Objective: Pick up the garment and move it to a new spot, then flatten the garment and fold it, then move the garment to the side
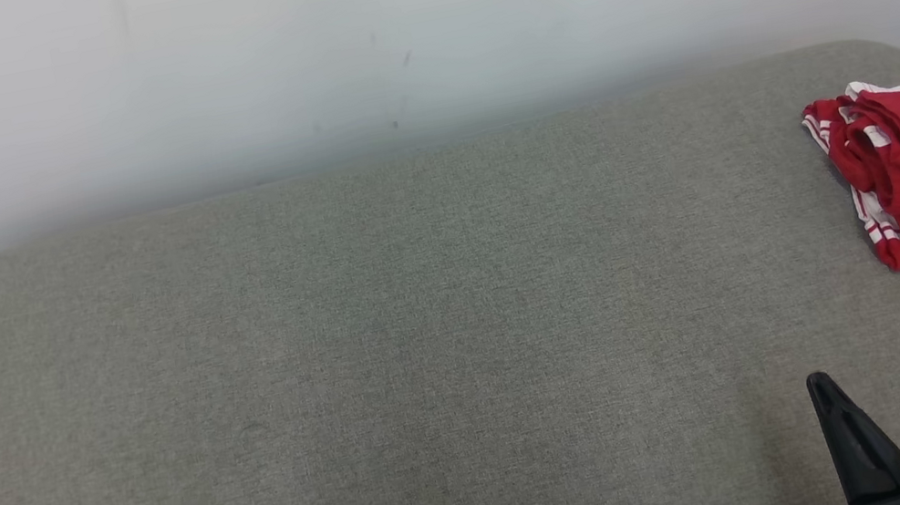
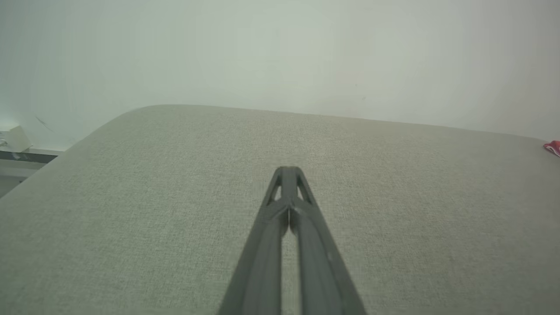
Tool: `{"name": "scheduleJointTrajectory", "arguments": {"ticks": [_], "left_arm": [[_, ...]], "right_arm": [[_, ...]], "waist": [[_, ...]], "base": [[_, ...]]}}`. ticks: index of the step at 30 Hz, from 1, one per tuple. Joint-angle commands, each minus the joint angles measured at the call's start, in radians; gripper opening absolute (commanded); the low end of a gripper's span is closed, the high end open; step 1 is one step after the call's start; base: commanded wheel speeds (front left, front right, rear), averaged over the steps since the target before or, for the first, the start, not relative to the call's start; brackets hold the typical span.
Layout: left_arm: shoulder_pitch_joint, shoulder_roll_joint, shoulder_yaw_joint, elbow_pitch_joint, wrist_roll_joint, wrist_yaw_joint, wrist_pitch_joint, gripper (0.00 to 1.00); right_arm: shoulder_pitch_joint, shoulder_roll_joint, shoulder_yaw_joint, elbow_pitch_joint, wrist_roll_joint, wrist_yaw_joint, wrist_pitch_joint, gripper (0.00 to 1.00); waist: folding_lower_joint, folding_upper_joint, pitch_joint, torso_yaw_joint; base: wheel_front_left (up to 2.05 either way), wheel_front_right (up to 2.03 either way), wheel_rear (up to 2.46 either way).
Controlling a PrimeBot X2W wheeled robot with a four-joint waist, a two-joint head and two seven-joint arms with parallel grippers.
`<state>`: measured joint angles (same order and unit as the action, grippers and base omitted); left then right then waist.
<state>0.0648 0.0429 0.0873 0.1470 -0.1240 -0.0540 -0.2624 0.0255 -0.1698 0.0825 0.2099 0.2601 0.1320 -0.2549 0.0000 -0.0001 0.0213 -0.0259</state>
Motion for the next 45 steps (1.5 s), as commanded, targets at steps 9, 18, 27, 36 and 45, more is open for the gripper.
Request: {"name": "scheduleJointTrajectory", "arguments": {"ticks": [9, 18, 27, 36, 45], "left_arm": [[-0.036, 0.002, 0.010, 0.013, -0.210, -0.011, 0.059, 0.00], [-0.052, 0.003, 0.009, 0.020, -0.373, -0.019, 0.096, 0.00], [-0.069, 0.004, 0.011, 0.030, -0.519, -0.027, 0.132, 0.00], [-0.083, 0.005, 0.014, 0.038, -0.637, -0.034, 0.162, 0.00], [-0.098, 0.006, 0.016, 0.047, -0.758, -0.040, 0.193, 0.00]], "right_arm": [[-0.024, 0.011, -0.023, -0.004, 0.197, 0.000, 0.047, 0.00], [-0.040, 0.021, -0.041, 0.001, 0.347, 0.000, 0.084, 0.00], [-0.054, 0.031, -0.057, 0.005, 0.483, -0.001, 0.118, 0.00], [-0.064, 0.039, -0.070, 0.009, 0.592, -0.001, 0.145, 0.00], [-0.077, 0.047, -0.085, 0.012, 0.704, -0.001, 0.174, 0.00]], "waist": [[0.0000, 0.0000, -0.002, 0.002], [0.0000, 0.0000, -0.003, 0.004], [0.0000, 0.0000, -0.005, 0.006], [0.0000, 0.0000, -0.006, 0.008], [0.0000, 0.0000, -0.007, 0.009]], "base": [[0.00, 0.00, 0.00], [0.00, 0.00, 0.00], [0.00, 0.00, 0.00], [0.00, 0.00, 0.00], [0.00, 0.00, 0.00]]}}
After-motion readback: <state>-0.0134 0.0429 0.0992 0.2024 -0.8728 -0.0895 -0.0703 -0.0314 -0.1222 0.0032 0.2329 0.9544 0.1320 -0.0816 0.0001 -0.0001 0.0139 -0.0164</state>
